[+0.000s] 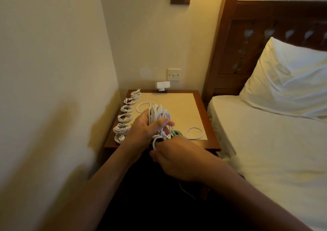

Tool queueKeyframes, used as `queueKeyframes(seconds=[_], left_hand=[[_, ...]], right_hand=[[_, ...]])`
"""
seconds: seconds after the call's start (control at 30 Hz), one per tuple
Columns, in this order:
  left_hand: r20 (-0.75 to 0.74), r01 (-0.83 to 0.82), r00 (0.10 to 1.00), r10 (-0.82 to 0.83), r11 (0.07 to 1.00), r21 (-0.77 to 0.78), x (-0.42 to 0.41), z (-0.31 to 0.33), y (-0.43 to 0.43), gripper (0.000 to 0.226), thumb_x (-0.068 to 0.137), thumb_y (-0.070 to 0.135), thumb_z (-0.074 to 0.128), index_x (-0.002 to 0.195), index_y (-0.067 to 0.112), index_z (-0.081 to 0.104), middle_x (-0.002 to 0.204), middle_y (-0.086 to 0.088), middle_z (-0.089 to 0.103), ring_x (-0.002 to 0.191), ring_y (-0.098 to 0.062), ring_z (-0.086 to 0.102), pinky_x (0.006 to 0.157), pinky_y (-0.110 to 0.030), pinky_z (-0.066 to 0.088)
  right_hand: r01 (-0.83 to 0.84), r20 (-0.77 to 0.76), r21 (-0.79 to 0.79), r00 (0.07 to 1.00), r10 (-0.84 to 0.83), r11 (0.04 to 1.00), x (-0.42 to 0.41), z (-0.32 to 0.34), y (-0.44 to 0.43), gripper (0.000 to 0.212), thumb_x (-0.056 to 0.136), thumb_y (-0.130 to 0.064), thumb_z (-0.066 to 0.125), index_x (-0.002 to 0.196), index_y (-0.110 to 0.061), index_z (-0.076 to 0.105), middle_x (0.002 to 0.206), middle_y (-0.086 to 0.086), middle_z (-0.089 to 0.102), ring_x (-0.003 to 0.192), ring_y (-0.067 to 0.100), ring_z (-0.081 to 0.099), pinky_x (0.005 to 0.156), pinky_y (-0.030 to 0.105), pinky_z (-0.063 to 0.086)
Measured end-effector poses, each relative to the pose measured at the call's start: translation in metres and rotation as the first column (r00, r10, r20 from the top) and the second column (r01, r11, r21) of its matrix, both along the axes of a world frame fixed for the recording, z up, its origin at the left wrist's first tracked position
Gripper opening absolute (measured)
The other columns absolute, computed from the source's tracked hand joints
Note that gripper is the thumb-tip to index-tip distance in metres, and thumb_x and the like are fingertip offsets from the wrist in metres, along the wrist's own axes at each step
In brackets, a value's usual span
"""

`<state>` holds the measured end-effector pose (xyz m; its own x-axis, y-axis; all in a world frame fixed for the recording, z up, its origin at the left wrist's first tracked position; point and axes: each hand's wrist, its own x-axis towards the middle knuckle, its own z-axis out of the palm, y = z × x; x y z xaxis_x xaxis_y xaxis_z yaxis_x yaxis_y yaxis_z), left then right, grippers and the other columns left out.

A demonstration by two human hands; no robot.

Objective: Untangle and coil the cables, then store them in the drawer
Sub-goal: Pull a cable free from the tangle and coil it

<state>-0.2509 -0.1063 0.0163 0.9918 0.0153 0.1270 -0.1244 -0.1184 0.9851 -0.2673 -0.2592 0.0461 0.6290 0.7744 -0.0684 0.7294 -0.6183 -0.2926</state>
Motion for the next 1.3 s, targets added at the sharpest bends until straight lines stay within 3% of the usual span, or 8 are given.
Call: queueKeyframes(seconds=[0.23,0.47,0.6,0.7,1.0,1.07,1.2,1.3], left_hand=[[-0.163,0.365,0.911,-0.378,0.925,-0.106,-0.019,-0.008,0.019,0.041,0.094,0.034,0.069,0.106,-0.005,0.061,0.090,-0.018,0.062,0.079,-0.029,0.055,0.069,-0.027,0.050],[-0.069,-0.090,0.993,0.092,0.996,0.025,0.001,0.017,0.065,0.030,0.083,0.027,0.082,0.106,0.010,0.072,0.068,-0.003,0.067,0.057,-0.012,0.057,0.055,-0.023,0.049],[0.040,-0.403,0.915,0.402,0.915,0.020,0.015,0.020,0.117,0.021,0.078,0.027,0.083,0.070,0.017,0.065,0.051,0.007,0.055,0.045,-0.009,0.046,0.047,-0.021,0.040],[0.059,-0.408,0.913,0.404,0.900,0.152,0.020,0.016,0.122,0.026,0.077,0.030,0.085,0.082,0.014,0.065,0.054,0.006,0.059,0.047,-0.009,0.050,0.049,-0.024,0.042],[0.307,-0.328,0.940,0.149,0.647,0.689,0.041,0.036,0.061,0.041,0.084,0.059,0.073,0.084,0.020,0.059,0.074,0.000,0.064,0.065,-0.020,0.058,0.055,-0.032,0.037],[0.322,-0.354,0.931,0.171,0.635,0.686,0.045,0.040,0.058,0.040,0.088,0.054,0.071,0.077,0.018,0.056,0.067,-0.002,0.061,0.059,-0.020,0.056,0.053,-0.032,0.035],[0.197,-0.260,0.964,0.179,0.798,0.544,0.043,0.046,0.047,0.039,0.096,0.031,0.068,0.067,0.004,0.064,0.056,-0.016,0.065,0.047,-0.021,0.059,0.055,-0.026,0.044],[0.077,-0.110,0.993,0.086,0.910,0.401,0.032,0.049,0.033,0.035,0.097,0.015,0.064,0.072,-0.009,0.065,0.060,-0.023,0.064,0.045,-0.017,0.056,0.049,-0.017,0.044]], right_hand=[[0.157,-0.137,0.256,0.983,-0.125,0.954,0.043,0.018,-0.038,0.019,0.093,-0.044,0.070,0.094,-0.025,0.072,0.081,-0.009,0.068,0.073,0.008,0.062,0.066,0.031,0.050],[0.231,-0.237,0.217,0.955,-0.178,0.948,0.090,-0.007,-0.085,0.022,0.103,-0.039,0.057,0.093,-0.025,0.072,0.077,-0.009,0.066,0.071,0.010,0.060,0.068,0.034,0.052],[0.471,-0.430,0.333,0.847,-0.313,0.817,0.106,-0.009,-0.145,0.027,0.101,-0.036,0.056,0.097,-0.019,0.076,0.060,-0.015,0.059,0.055,0.004,0.050,0.053,0.018,0.040],[0.579,-0.489,0.389,0.789,-0.372,0.716,0.111,-0.010,-0.181,0.030,0.094,-0.040,0.058,0.088,-0.019,0.078,0.056,-0.002,0.042,0.052,0.014,0.034,0.050,0.025,0.032],[0.542,-0.108,0.794,0.571,-0.814,0.274,0.119,0.054,-0.276,0.026,0.089,-0.040,0.078,0.096,-0.016,0.076,0.065,-0.014,0.069,0.059,-0.001,0.057,0.059,0.009,0.046],[0.543,-0.078,0.805,0.498,-0.864,0.240,0.126,0.069,-0.306,0.044,0.085,-0.058,0.075,0.104,-0.019,0.075,0.084,0.001,0.074,0.072,0.010,0.060,0.074,0.029,0.054],[0.709,-0.016,0.540,0.547,-0.837,0.454,0.133,0.065,-0.316,0.022,0.100,-0.042,0.063,0.096,-0.026,0.077,0.089,0.011,0.072,0.079,0.032,0.067,0.066,0.042,0.053],[0.739,0.064,-0.214,0.663,-0.746,0.639,0.122,0.037,-0.283,0.024,0.103,-0.028,0.061,0.121,-0.017,0.074,0.121,0.007,0.072,0.107,0.023,0.064,0.091,0.036,0.049]])
